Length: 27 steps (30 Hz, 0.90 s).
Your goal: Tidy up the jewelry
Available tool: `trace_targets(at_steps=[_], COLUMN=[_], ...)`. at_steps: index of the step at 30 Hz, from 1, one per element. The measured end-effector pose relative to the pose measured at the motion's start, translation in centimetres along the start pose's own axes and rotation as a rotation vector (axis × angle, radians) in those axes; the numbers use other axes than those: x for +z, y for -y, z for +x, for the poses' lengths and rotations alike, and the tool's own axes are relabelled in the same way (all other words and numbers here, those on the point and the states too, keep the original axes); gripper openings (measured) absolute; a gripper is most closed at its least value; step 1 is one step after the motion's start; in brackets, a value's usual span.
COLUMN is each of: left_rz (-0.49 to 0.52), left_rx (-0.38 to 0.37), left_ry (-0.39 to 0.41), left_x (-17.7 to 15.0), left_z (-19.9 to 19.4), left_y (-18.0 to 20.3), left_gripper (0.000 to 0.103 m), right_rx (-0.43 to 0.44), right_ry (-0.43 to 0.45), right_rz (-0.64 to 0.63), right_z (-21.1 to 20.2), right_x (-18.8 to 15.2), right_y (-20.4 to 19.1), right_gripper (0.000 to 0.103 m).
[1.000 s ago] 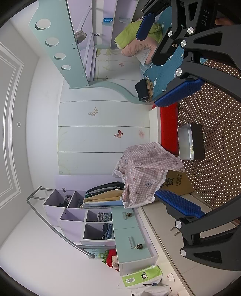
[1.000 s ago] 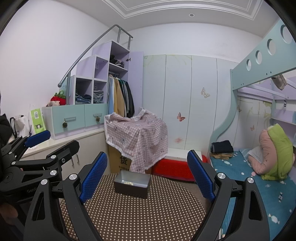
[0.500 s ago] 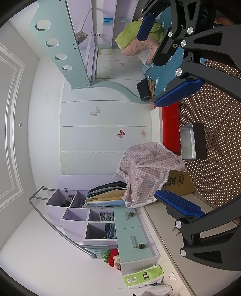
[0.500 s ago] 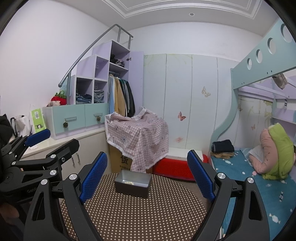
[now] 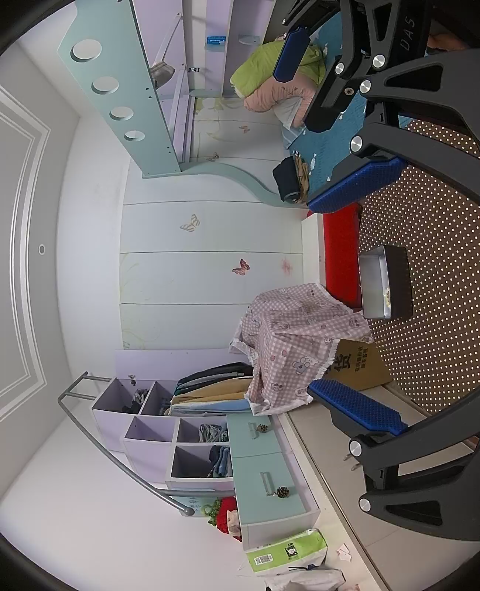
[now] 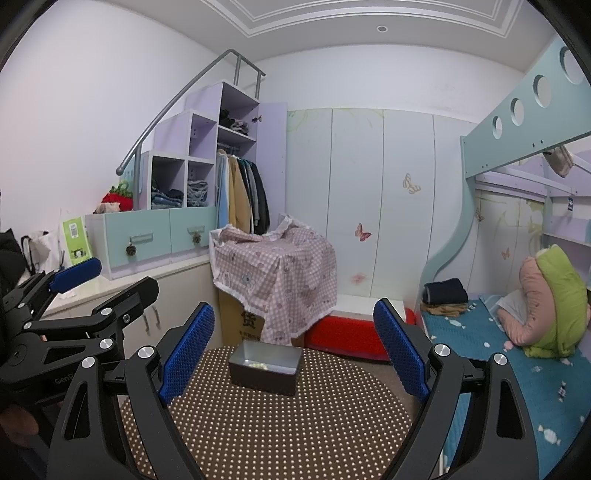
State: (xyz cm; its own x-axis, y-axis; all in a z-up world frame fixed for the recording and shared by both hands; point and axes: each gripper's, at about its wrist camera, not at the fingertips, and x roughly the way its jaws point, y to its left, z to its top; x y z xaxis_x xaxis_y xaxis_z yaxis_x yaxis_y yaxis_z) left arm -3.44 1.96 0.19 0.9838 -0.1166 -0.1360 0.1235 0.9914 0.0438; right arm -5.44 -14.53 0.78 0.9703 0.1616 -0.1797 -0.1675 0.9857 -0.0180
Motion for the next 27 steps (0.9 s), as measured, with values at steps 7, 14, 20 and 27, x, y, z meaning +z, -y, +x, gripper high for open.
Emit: trace_targets(at_steps=[7,14,20,27], left_rz=[0.001,0.004,0.005,0.005], left_rx=[0.0,0.001,0.002,0.003], left_ry=[0.006,0.002,-0.001,-0.002], left_x=[0.1,0.18,0.24,0.21], left_z=[0.01,0.07,0.13,0.12], left_y=[-0.03,0.24,0.29,0.22], left_gripper=[0.089,0.089,0.089,0.089], right_rx=[0.001,-0.001,-0.004,-0.004], right_ry=[0.002,0.0,0.001,0.001], right_rz=[0.001,0.005,0.006,0.006], right_z=[-0.03,-0.01,-0.1,-0.11], right_x=[0.1,0.3,0.41,0.42], right_y=[0.04,-0.21,-0.31,-0.39], right_gripper=[0.085,0.085,0.085,0.085])
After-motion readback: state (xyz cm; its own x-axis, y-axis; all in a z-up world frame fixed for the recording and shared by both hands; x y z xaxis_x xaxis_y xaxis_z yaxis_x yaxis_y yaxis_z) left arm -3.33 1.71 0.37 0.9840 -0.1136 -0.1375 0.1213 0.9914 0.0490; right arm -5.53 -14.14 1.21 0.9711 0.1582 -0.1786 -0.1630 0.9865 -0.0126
